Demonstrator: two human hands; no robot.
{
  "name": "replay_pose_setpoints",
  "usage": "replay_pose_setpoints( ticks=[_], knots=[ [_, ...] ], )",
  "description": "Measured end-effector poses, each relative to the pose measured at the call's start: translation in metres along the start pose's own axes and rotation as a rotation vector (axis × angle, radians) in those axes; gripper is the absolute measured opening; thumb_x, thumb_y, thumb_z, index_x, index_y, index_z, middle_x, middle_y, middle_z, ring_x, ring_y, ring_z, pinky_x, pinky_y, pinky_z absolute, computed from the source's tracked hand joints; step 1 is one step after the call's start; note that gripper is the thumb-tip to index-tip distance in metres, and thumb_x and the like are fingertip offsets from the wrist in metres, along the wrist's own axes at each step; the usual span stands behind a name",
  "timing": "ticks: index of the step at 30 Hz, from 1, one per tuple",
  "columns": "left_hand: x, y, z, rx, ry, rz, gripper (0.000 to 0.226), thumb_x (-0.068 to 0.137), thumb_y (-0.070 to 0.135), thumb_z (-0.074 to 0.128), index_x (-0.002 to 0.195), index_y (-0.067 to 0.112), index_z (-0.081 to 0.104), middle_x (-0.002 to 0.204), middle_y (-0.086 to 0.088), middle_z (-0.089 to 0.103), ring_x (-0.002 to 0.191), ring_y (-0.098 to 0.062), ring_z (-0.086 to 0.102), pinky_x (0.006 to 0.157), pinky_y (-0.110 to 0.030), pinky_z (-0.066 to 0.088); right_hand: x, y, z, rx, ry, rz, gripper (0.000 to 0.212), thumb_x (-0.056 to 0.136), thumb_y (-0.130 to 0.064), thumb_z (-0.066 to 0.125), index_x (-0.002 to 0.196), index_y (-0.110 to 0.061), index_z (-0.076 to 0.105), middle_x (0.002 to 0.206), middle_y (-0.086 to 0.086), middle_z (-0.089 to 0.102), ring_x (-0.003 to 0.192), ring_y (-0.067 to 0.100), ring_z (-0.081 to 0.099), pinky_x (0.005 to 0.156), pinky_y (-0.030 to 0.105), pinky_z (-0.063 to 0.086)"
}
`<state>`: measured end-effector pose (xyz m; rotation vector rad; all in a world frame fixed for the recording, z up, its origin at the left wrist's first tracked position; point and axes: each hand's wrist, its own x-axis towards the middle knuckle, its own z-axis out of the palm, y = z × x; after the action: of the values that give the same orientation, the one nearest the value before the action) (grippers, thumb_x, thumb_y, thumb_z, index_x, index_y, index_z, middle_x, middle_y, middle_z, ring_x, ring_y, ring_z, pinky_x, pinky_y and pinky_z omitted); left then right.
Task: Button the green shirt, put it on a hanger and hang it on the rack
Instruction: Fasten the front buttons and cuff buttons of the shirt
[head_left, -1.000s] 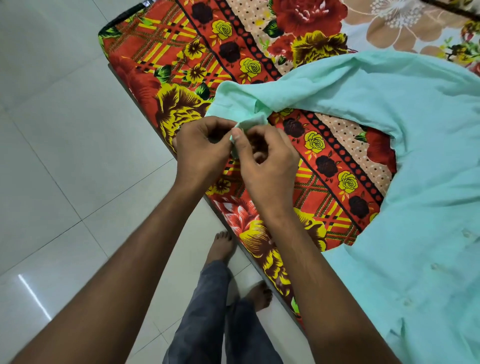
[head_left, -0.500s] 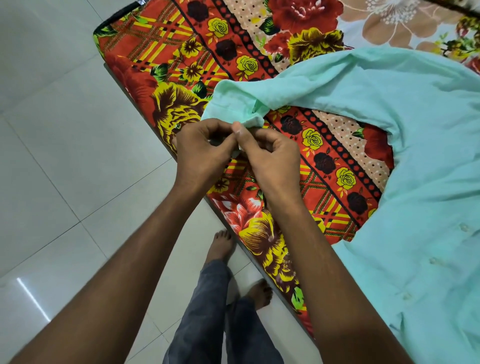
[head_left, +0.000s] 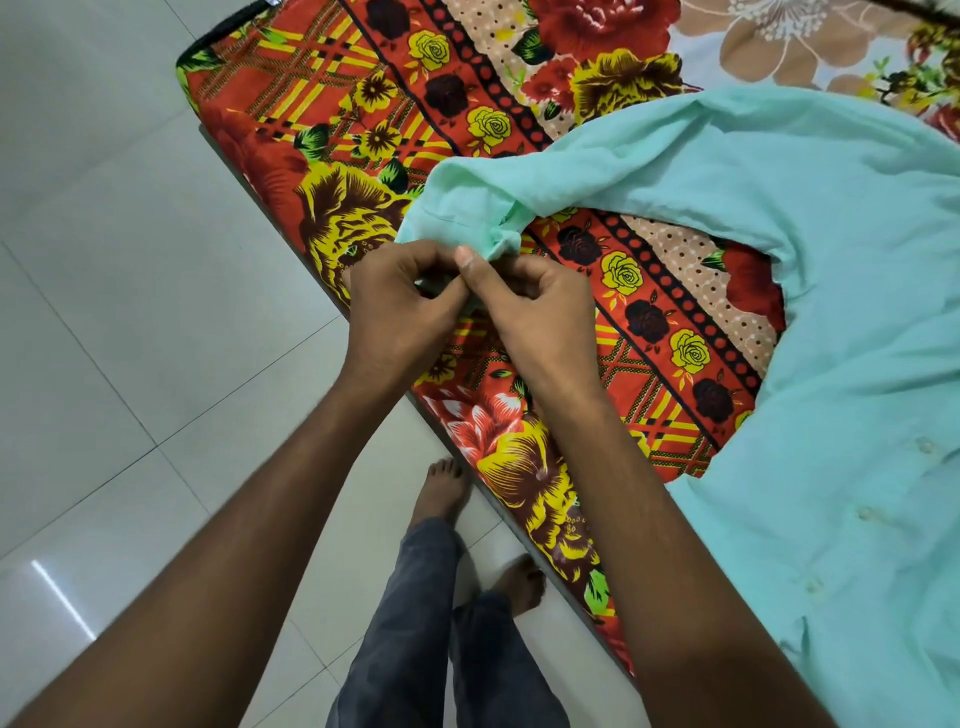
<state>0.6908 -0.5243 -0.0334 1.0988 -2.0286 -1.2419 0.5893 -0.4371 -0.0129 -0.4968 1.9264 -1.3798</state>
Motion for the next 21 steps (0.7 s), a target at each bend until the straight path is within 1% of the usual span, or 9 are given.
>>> replay_pose_setpoints(
  ticks=[2, 3, 4, 6, 7, 9, 11, 14, 21],
  knots=[
    [0.000, 0.000, 0.000, 0.005, -0.016, 0.010, 0.013, 0.093, 0.019, 0.074, 0.094, 0.010, 0.083, 0.084, 0.006, 0.078, 0.077, -0.006, 0.072, 0.071, -0.026, 0.057, 0.003, 0.005, 0.003, -0.045, 0.035, 0.010, 0.022, 0.096, -0.031, 0.072, 0.098, -0.011, 0.081, 0.086, -0.003, 0.080, 0.082, 0.005, 0.076, 0.078, 0.031, 0.062],
    [0.001, -0.001, -0.001, -0.004, -0.013, -0.004, 0.014, 0.093, 0.022, 0.076, 0.097, 0.011, 0.084, 0.088, 0.006, 0.079, 0.081, -0.007, 0.074, 0.073, -0.028, 0.060, 0.005, 0.006, 0.004, -0.055, 0.043, 0.027, 0.024, 0.098, -0.031, 0.068, 0.094, -0.011, 0.081, 0.082, 0.000, 0.079, 0.078, 0.009, 0.074, 0.073, 0.033, 0.061],
    [0.002, -0.001, -0.002, -0.016, -0.002, -0.027, 0.015, 0.092, 0.024, 0.077, 0.099, 0.012, 0.083, 0.090, 0.006, 0.080, 0.084, -0.007, 0.075, 0.075, -0.029, 0.061, 0.007, 0.008, 0.005, -0.048, 0.039, 0.050, 0.026, 0.099, -0.031, 0.065, 0.092, -0.011, 0.080, 0.082, 0.005, 0.078, 0.079, 0.018, 0.075, 0.074, 0.039, 0.063],
    [0.003, -0.001, -0.003, -0.045, 0.022, -0.072, 0.016, 0.092, 0.024, 0.078, 0.100, 0.011, 0.083, 0.092, 0.005, 0.080, 0.085, -0.006, 0.075, 0.075, -0.026, 0.061, 0.009, 0.011, 0.005, 0.048, 0.009, 0.094, 0.024, 0.098, -0.029, 0.063, 0.094, -0.012, 0.079, 0.092, 0.009, 0.079, 0.093, 0.031, 0.076, 0.086, 0.054, 0.063],
    [0.004, 0.000, -0.003, -0.061, 0.028, -0.089, 0.015, 0.092, 0.023, 0.078, 0.101, 0.011, 0.083, 0.092, 0.004, 0.080, 0.084, -0.006, 0.075, 0.074, -0.024, 0.060, 0.009, 0.011, 0.004, 0.112, -0.009, 0.109, 0.020, 0.097, -0.023, 0.063, 0.098, -0.014, 0.080, 0.097, 0.007, 0.080, 0.099, 0.030, 0.076, 0.092, 0.055, 0.061],
    [0.004, 0.003, -0.004, -0.085, 0.031, -0.105, 0.014, 0.093, 0.021, 0.078, 0.100, 0.010, 0.082, 0.091, 0.004, 0.079, 0.083, -0.006, 0.074, 0.074, -0.020, 0.058, 0.006, 0.011, 0.004, 0.181, -0.035, 0.120, 0.023, 0.096, -0.008, 0.063, 0.113, -0.011, 0.079, 0.107, 0.004, 0.080, 0.107, 0.024, 0.076, 0.099, 0.049, 0.059],
    [0.004, 0.004, -0.003, -0.104, 0.030, -0.108, 0.013, 0.093, 0.020, 0.078, 0.100, 0.010, 0.082, 0.090, 0.004, 0.079, 0.082, -0.006, 0.074, 0.073, -0.020, 0.058, 0.004, 0.012, 0.003, 0.193, -0.034, 0.101, 0.029, 0.095, -0.003, 0.064, 0.121, -0.008, 0.076, 0.112, 0.003, 0.079, 0.110, 0.021, 0.074, 0.101, 0.046, 0.059],
    [0.004, 0.004, -0.004, -0.113, 0.023, -0.110, 0.014, 0.093, 0.021, 0.078, 0.101, 0.009, 0.082, 0.091, 0.004, 0.079, 0.083, -0.006, 0.074, 0.072, -0.017, 0.056, 0.002, 0.013, 0.003, 0.188, 0.005, 0.063, 0.026, 0.098, -0.007, 0.066, 0.123, -0.006, 0.075, 0.113, 0.003, 0.079, 0.109, 0.019, 0.075, 0.100, 0.044, 0.060],
    [0.003, 0.001, -0.004, -0.117, 0.001, -0.090, 0.015, 0.095, 0.020, 0.076, 0.104, 0.009, 0.081, 0.094, 0.002, 0.080, 0.087, -0.008, 0.075, 0.075, -0.020, 0.058, 0.001, 0.013, 0.005, 0.075, 0.108, -0.039, 0.020, 0.098, -0.012, 0.070, 0.117, -0.006, 0.076, 0.107, 0.000, 0.078, 0.098, 0.009, 0.076, 0.085, 0.029, 0.063]
  ],
)
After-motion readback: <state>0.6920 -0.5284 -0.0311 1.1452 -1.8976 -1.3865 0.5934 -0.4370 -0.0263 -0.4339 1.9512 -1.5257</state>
